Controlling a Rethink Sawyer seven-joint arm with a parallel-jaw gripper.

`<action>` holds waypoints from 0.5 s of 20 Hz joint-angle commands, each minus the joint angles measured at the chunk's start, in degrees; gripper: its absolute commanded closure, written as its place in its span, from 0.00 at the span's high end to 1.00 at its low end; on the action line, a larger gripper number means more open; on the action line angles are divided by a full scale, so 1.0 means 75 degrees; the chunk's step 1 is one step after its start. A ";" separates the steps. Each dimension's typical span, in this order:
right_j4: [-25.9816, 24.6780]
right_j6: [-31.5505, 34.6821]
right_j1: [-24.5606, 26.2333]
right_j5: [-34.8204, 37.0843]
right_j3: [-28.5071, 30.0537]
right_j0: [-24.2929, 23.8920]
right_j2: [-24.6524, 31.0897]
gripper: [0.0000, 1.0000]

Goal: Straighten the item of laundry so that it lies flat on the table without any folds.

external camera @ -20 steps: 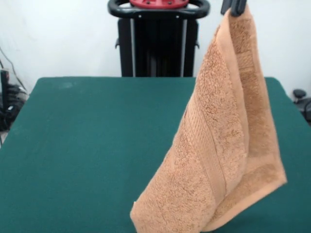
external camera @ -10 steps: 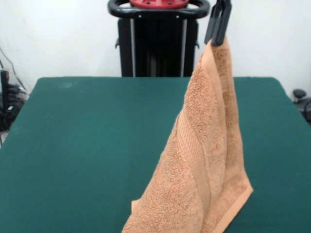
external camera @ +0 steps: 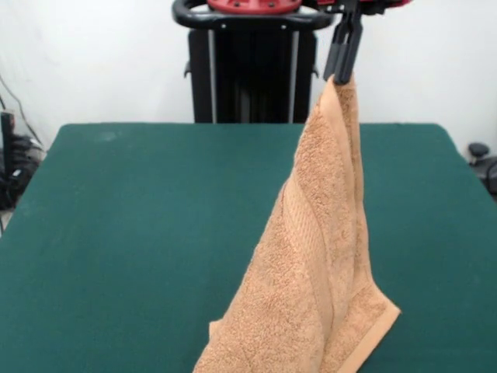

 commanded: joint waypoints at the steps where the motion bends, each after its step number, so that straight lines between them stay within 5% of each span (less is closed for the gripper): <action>1: 0.0124 0.1827 -0.0051 0.1545 0.0988 0.0621 0.0021 0.00; 10: 0.0878 0.3286 0.0235 0.2110 0.0937 0.1614 -0.0593 0.00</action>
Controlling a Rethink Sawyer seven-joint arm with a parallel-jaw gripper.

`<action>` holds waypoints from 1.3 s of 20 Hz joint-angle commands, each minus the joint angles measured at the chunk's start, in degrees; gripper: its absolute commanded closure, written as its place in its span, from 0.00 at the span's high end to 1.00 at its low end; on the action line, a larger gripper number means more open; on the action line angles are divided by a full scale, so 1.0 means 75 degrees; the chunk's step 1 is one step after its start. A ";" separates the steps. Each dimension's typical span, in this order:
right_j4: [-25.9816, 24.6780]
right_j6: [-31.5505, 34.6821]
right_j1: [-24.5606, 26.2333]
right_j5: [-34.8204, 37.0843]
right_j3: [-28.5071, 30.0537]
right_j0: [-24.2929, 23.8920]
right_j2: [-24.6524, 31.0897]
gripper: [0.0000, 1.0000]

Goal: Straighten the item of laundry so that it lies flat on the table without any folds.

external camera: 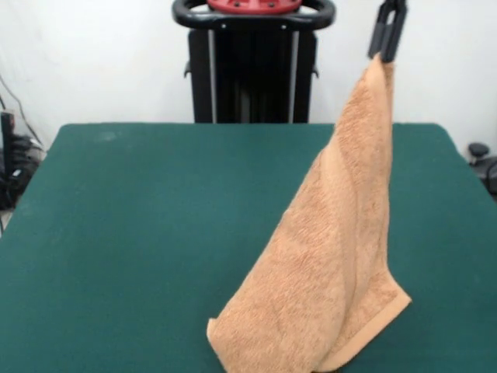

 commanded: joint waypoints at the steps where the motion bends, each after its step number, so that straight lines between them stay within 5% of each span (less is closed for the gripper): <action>1: 0.0782 0.3231 0.0241 0.1072 0.0978 0.0634 0.0065 0.00; 12: 0.1200 0.3516 0.0928 0.0265 0.1303 0.0846 0.0067 0.00; 26: 0.1395 0.3337 0.0795 0.0073 0.2154 0.0681 0.0488 0.00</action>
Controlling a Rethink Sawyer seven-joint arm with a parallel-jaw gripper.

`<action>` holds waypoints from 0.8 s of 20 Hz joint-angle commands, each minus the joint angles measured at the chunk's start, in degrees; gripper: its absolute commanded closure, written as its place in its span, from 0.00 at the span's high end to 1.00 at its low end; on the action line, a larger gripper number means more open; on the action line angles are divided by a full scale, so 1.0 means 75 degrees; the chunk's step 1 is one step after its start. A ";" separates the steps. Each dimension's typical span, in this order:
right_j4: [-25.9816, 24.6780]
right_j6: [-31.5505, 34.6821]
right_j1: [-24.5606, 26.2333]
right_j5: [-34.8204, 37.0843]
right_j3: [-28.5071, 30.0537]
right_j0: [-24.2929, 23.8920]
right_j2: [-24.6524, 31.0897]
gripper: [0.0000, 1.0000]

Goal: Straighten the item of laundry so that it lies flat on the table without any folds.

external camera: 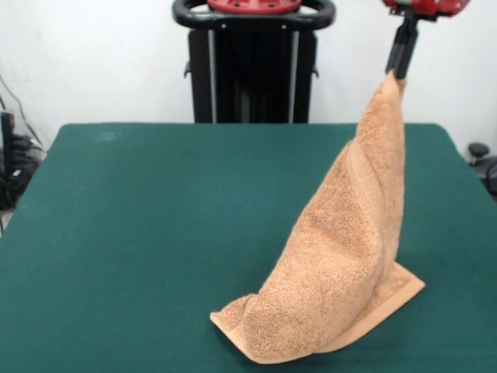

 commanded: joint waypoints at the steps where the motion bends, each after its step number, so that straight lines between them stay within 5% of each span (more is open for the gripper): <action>1: 0.0497 0.2157 0.0347 -0.0050 0.1565 0.0127 0.0748 0.00; 10: 0.1809 0.2455 0.0072 -0.0665 0.2465 0.0163 0.1705 0.00; 16: 0.3200 0.1676 -0.0305 -0.2061 0.3397 -0.0587 0.3442 0.00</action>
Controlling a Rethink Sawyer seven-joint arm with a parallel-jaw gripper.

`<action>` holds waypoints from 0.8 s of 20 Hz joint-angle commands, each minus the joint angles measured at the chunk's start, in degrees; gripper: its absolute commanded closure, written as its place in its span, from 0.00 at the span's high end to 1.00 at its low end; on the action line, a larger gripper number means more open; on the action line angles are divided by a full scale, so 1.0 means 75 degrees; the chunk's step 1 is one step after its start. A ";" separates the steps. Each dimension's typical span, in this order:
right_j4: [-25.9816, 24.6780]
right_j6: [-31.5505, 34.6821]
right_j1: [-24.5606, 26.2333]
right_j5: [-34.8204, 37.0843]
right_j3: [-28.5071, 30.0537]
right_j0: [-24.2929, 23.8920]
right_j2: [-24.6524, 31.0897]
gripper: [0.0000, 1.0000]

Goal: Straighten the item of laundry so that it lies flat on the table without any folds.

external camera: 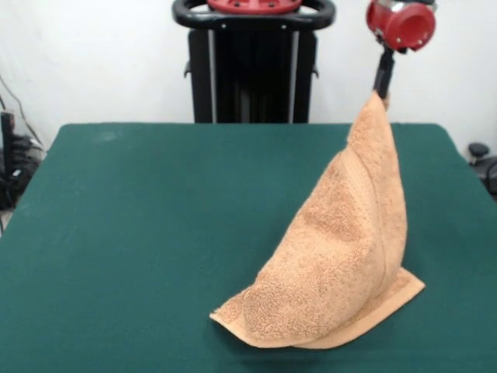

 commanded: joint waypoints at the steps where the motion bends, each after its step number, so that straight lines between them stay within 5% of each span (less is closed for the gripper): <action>1: 0.1643 0.1647 -0.0268 -0.1671 0.1936 -0.0593 0.2958 0.00; 11: 0.2228 0.1951 -0.0331 -0.2643 0.2308 -0.1613 0.4915 0.00; 14: 0.2282 0.2181 -0.0024 -0.2282 0.1963 -0.1150 0.4465 0.00; 16: 0.2114 0.2601 0.0292 -0.1435 0.1468 -0.0412 0.3505 0.00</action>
